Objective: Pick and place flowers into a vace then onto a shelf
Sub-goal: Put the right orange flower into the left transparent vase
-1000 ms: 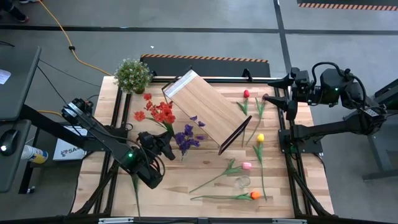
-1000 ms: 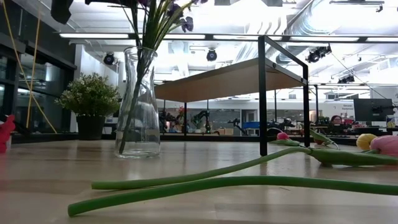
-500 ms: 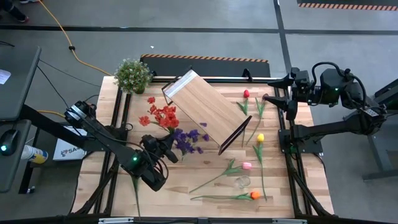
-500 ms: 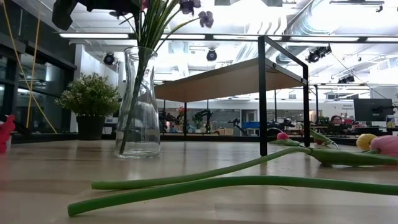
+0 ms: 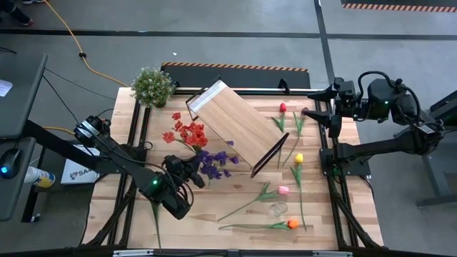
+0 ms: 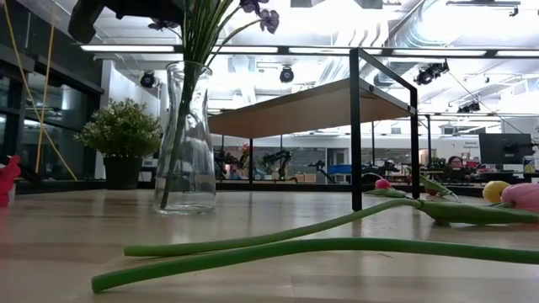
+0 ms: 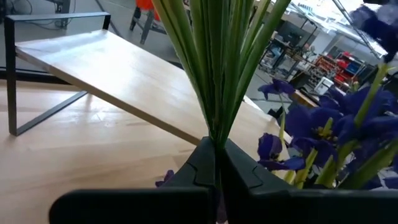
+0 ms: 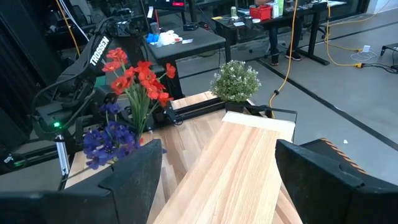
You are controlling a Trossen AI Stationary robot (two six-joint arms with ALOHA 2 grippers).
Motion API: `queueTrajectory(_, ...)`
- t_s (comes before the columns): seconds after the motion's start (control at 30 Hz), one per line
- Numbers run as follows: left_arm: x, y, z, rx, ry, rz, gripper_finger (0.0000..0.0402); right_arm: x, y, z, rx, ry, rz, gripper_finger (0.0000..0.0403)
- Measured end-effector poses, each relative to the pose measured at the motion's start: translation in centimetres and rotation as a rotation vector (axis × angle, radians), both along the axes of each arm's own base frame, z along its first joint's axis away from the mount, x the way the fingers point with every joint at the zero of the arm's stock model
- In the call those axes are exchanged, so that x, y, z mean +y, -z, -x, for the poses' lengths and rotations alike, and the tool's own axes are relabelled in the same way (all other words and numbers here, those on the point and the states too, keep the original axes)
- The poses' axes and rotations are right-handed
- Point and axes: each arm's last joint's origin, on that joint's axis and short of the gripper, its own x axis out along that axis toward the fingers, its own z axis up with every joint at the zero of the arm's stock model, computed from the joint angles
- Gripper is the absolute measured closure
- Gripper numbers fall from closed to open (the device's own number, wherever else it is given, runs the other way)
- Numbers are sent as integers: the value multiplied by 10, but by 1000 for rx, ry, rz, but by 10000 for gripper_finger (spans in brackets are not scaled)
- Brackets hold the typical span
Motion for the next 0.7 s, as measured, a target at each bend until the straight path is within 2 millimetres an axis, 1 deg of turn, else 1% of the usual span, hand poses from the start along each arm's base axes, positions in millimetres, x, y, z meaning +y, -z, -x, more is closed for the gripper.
queueTrajectory(0.17,0,0,0,4,3,7,309,0,0,0,0,0,0,100)
queueTrajectory(0.27,0,0,0,9,6,13,292,0,0,0,0,0,0,100)
queueTrajectory(0.37,0,0,0,9,6,14,291,0,0,0,0,0,1,100)
queueTrajectory(0.7,0,0,0,9,6,15,321,0,0,0,0,0,0,100)
